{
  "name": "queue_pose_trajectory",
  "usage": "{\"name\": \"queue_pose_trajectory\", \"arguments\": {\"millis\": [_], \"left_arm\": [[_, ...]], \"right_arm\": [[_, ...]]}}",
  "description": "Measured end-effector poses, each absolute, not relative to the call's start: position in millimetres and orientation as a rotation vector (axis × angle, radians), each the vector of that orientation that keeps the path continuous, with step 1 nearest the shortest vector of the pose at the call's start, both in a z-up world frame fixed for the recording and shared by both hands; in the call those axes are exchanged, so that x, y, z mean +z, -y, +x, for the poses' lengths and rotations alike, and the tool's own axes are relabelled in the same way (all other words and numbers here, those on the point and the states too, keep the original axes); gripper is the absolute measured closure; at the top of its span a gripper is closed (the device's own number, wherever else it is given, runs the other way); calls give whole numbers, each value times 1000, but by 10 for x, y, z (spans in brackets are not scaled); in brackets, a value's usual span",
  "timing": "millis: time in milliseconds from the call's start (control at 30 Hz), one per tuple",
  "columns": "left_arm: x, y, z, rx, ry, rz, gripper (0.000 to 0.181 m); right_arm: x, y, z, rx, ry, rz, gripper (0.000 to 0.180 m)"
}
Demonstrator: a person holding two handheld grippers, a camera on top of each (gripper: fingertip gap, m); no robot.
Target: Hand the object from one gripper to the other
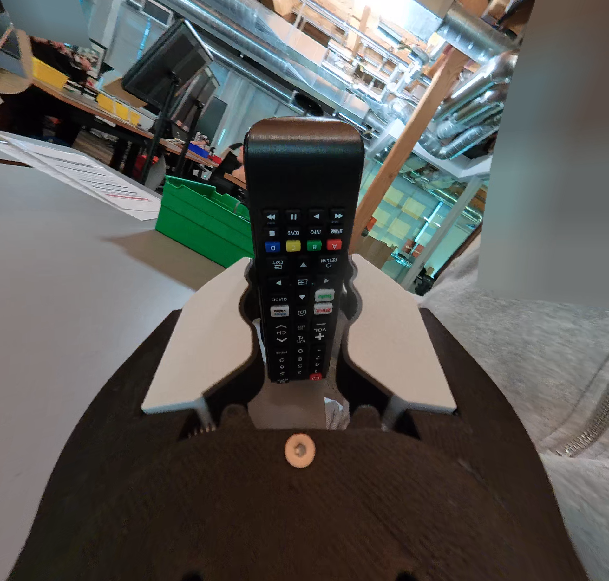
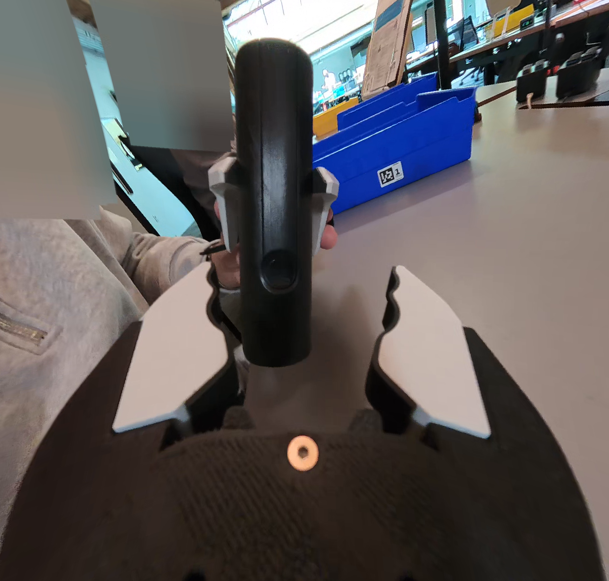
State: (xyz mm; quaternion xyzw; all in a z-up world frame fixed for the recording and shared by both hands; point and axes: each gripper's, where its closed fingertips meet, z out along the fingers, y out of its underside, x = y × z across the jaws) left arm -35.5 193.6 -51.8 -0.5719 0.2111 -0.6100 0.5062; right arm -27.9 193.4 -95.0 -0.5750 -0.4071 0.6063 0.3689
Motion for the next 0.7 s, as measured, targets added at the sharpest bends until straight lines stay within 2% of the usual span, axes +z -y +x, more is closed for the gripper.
{"name": "queue_pose_trajectory", "arguments": {"millis": [433,600,700], "left_arm": [[-582,-1863,-232,-1203,-689,-1408,129],[-462,-1987,-444,-1226,-523,-1352,129],[-267,-2094,-780,-1480,-222,-1192,130]], "right_arm": [[-766,-2167,-112,1623,829,-1448,90],[-764,-2145,-120,1525,882,-1424,94],[-728,-2140,-108,1395,929,-1371,96]]}}
